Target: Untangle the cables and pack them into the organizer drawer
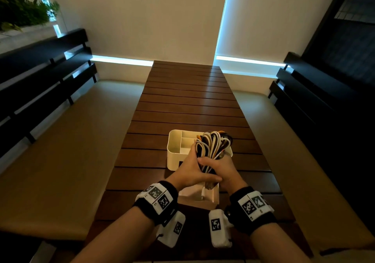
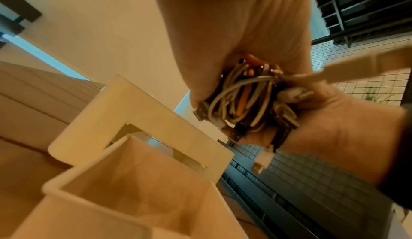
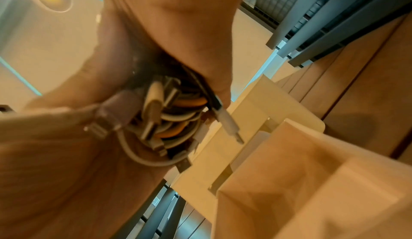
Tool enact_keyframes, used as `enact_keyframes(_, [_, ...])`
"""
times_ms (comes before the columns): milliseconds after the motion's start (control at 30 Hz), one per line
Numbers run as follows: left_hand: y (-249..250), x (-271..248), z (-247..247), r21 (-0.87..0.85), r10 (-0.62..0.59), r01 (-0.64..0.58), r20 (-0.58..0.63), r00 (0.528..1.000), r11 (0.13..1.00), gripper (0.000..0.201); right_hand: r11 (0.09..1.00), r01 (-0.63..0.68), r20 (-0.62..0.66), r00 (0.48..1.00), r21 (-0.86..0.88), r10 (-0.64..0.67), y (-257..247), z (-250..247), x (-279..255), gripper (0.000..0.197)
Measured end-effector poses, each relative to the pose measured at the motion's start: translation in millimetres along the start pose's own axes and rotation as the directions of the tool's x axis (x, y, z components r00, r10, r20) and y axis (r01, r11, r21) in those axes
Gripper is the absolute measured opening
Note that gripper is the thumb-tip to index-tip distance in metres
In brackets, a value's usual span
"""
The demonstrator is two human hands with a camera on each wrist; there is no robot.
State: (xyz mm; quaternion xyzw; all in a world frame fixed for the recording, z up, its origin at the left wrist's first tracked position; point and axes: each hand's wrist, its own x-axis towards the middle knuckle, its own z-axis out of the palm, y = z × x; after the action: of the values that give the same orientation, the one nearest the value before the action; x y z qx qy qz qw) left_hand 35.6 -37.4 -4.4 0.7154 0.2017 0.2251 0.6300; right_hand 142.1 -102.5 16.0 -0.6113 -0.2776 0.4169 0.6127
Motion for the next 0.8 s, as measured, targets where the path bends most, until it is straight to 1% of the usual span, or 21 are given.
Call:
enact_keyframes(67, [-6,3,-1,0.011,0.029,-0.029,0.000,1.000,1.000,0.112,0.999,-0.025,-0.019,1.000,-0.020,0.025,3,0,1,0.041])
enact_keyframes(133, [-10,4,-2,0.021,0.032,-0.032,-0.009,0.999,0.999,0.116,0.999,-0.046,-0.009,0.999,-0.021,0.045,5,-1,1,0.054])
enact_keyframes(167, [-11,4,-2,0.032,0.036,-0.036,-0.019,0.999,0.999,0.116,0.998,-0.051,0.014,0.999,-0.024,0.051,4,-2,1,0.056])
enact_keyframes(233, [-15,4,0,0.042,0.057,-0.055,-0.047,0.997,0.998,0.113,0.998,-0.046,0.078,0.996,-0.053,0.050,0,-4,-3,0.052])
enact_keyframes(300, [-18,1,5,0.013,0.080,-0.079,-0.111,0.991,0.997,0.108,0.993,-0.048,0.137,0.989,-0.105,0.062,-5,-3,-5,0.052])
enact_keyframes(367, [-19,-2,12,-0.037,0.090,-0.099,-0.199,0.976,0.994,0.101,0.990,-0.063,0.165,0.983,-0.128,0.084,-8,-4,-4,0.056])
enact_keyframes(467, [-14,-4,19,-0.046,0.069,-0.086,-0.290,0.955,0.995,0.096,0.989,-0.074,0.160,0.983,-0.129,0.094,-12,-4,-1,0.053])
enact_keyframes(500, [-14,-4,21,-0.014,0.061,-0.068,-0.307,0.950,0.998,0.099,0.990,-0.066,0.150,0.985,-0.126,0.084,-12,-4,0,0.053])
enact_keyframes(533, [-14,-4,22,0.040,0.060,-0.050,-0.323,0.945,0.998,0.106,0.992,-0.055,0.132,0.989,-0.117,0.071,-12,-4,0,0.054])
enact_keyframes(600, [-16,-2,21,0.124,0.042,0.001,-0.343,0.938,0.992,0.137,0.996,-0.036,0.088,0.995,-0.076,0.042,-9,-3,1,0.057])
enact_keyframes(633, [-18,-1,20,0.132,0.027,0.019,-0.337,0.941,0.991,0.150,0.998,-0.027,0.065,0.997,-0.050,0.031,-7,-3,1,0.056])
enact_keyframes(667, [-20,-1,19,0.131,0.019,0.026,-0.328,0.945,0.991,0.156,1.000,-0.014,0.042,0.999,-0.024,0.015,-5,-1,0,0.051])
enact_keyframes(733, [-18,-2,17,0.153,0.014,0.037,-0.321,0.947,0.988,0.161,0.999,0.038,-0.005,0.999,-0.008,-0.038,-3,0,-2,0.039])
enact_keyframes(800, [-13,-6,15,0.245,-0.026,0.113,-0.331,0.943,0.963,0.163,0.997,0.072,-0.050,0.996,-0.028,-0.074,-3,2,-4,0.038])
